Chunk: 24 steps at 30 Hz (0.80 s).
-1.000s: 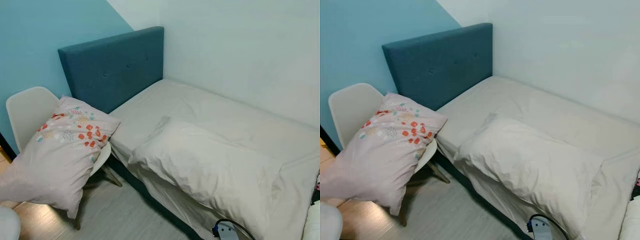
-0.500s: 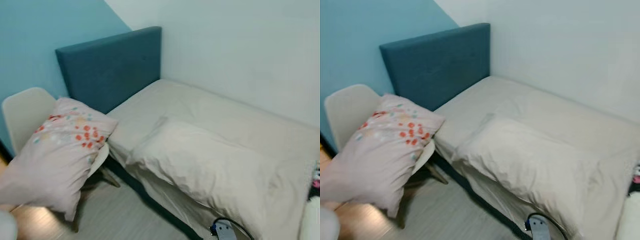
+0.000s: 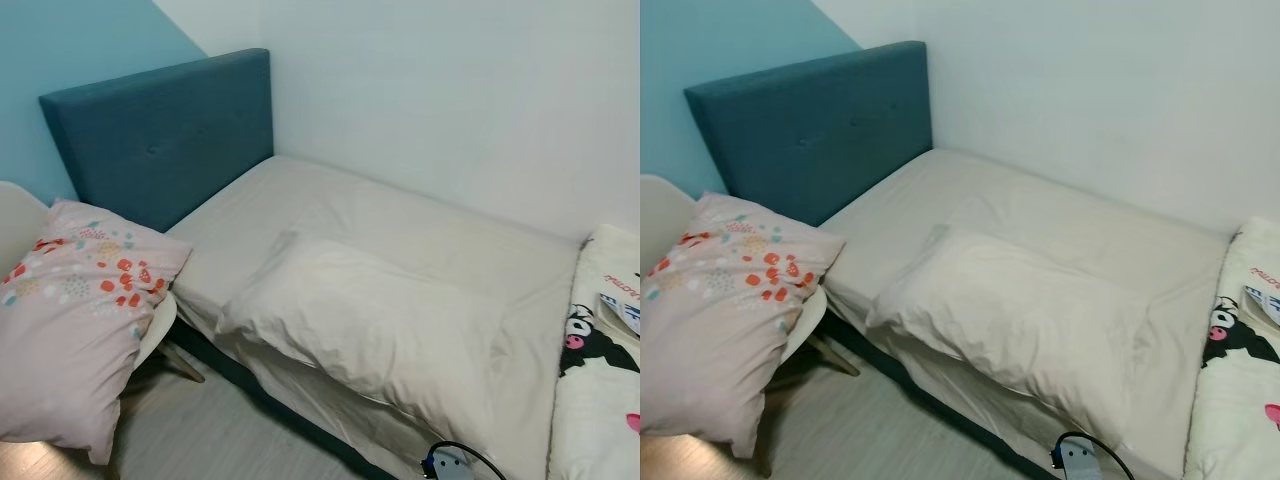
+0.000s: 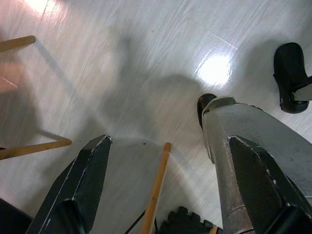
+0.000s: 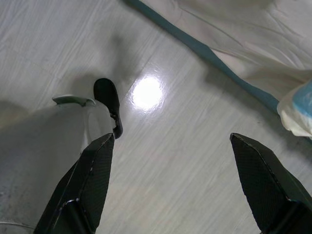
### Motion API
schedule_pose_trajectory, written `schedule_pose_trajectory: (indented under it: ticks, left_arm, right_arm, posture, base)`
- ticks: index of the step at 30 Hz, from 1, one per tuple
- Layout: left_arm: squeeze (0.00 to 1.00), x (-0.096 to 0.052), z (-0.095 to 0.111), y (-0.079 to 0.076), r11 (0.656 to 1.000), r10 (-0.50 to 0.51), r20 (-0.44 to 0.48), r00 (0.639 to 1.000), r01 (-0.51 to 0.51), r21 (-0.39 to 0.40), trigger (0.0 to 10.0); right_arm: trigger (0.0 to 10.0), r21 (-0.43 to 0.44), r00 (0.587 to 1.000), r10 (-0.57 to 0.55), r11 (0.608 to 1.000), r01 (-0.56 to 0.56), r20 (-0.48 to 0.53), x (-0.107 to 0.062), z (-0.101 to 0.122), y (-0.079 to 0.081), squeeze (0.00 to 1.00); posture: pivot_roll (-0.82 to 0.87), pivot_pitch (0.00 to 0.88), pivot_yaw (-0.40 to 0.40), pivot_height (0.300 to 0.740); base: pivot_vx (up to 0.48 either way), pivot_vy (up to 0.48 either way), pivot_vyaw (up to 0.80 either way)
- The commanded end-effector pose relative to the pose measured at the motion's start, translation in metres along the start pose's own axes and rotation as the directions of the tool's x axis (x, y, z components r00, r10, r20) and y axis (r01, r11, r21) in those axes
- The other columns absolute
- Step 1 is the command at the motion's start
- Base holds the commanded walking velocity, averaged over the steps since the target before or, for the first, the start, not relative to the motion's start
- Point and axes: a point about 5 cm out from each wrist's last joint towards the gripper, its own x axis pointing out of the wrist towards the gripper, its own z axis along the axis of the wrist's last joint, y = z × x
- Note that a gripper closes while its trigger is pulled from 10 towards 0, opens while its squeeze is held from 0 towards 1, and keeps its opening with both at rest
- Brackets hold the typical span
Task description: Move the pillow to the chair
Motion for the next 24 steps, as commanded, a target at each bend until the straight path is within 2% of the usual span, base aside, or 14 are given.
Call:
schedule_pose_trajectory:
  ticks: [1, 16, 24]
  left_arm:
    - [0.0, -0.0003, -0.0024, 0.0024, 1.0, 0.003, -0.008, 1.0, -0.003, 0.003, 10.0]
    - [0.0, 0.0006, 0.0013, 0.0035, 1.0, 0.016, -0.005, 1.0, -0.016, 0.011, 10.0]
    - [0.0, 0.0012, 0.0044, 0.0038, 0.999, 0.008, 0.004, 1.0, -0.008, 0.031, 10.0]
  right_arm:
    - [10.0, -0.001, 1.0, 0.004, 1.0, -0.004, 0.001, 0.0, 0.0008, 0.001, 0.0]
    - [10.0, 0.043, 0.999, 0.023, 0.999, -0.025, 0.032, 0.0001, 0.0033, 0.0038, 0.0]
    - [10.0, 0.029, 0.999, 0.031, 0.999, -0.032, 0.035, 0.0, 0.0049, 0.0033, 0.0]
  posture:
    - [-0.08, 0.0, -0.037, 0.74]
    - [-0.08, 0.0, -0.036, 0.74]
    - [-0.09, 0.0, -0.031, 0.74]
  base:
    - [0.0, 0.0, 0.0]
    - [0.0, 0.0, 0.0]
    - [0.0, 0.0, 0.0]
